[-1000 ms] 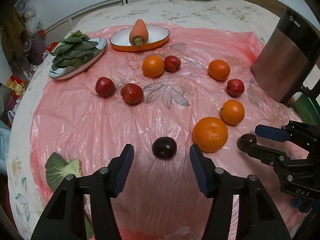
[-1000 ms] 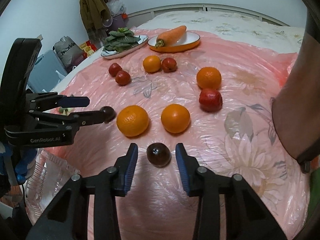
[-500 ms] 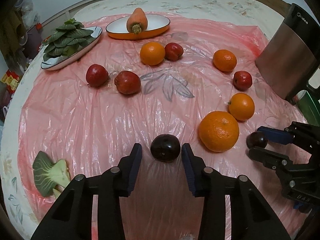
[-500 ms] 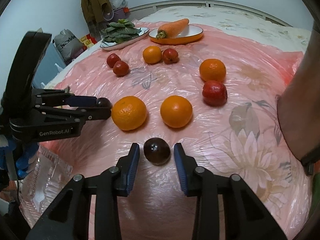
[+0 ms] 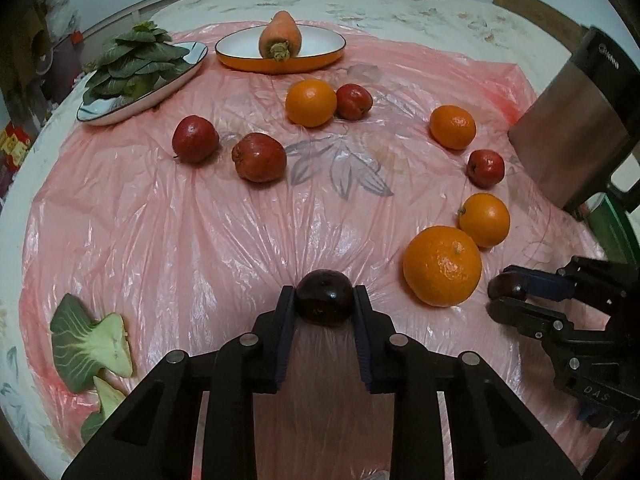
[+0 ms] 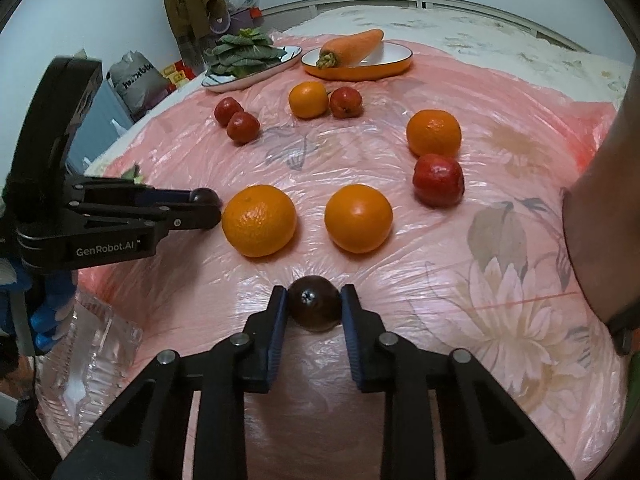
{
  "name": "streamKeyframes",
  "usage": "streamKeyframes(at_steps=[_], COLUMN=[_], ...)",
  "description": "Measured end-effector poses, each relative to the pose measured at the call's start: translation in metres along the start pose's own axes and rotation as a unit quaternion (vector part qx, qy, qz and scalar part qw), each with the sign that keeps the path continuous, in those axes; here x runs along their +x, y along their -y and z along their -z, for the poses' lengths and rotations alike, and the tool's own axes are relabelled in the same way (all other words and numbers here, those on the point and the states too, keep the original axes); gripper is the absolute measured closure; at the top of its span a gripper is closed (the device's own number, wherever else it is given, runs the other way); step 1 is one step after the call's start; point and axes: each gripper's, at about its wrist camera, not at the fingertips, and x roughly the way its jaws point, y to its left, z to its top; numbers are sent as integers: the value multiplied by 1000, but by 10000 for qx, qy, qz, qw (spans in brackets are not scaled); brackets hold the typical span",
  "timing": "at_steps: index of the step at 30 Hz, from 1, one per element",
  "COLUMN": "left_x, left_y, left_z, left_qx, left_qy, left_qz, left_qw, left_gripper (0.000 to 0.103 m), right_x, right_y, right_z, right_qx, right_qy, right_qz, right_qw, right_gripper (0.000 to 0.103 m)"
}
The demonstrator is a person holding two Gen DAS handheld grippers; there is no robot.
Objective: Organize fruits
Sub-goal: 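Carry the dark plum in the left tool over the green box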
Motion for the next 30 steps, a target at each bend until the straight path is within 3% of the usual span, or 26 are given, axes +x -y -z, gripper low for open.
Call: streamKeyframes(at_steps=[8, 17, 30], left_x=[-13, -32, -72], left_y=[-16, -23, -21], left_z=[1, 3, 29], left_qx=[-537, -869, -895], left_qy=[116, 245, 366], left_qz=[309, 496, 417], left_qw=[9980, 9947, 9944], left_gripper=[80, 80, 80], right_x=[-9, -28, -66], right_y=[16, 14, 2], right_z=[3, 4, 29], right_qx=[525, 617, 770], right_qy=[202, 352, 535], right_qz=[-350, -347, -351], right_qw=[9978, 9969, 9950], right_gripper=[93, 93, 93])
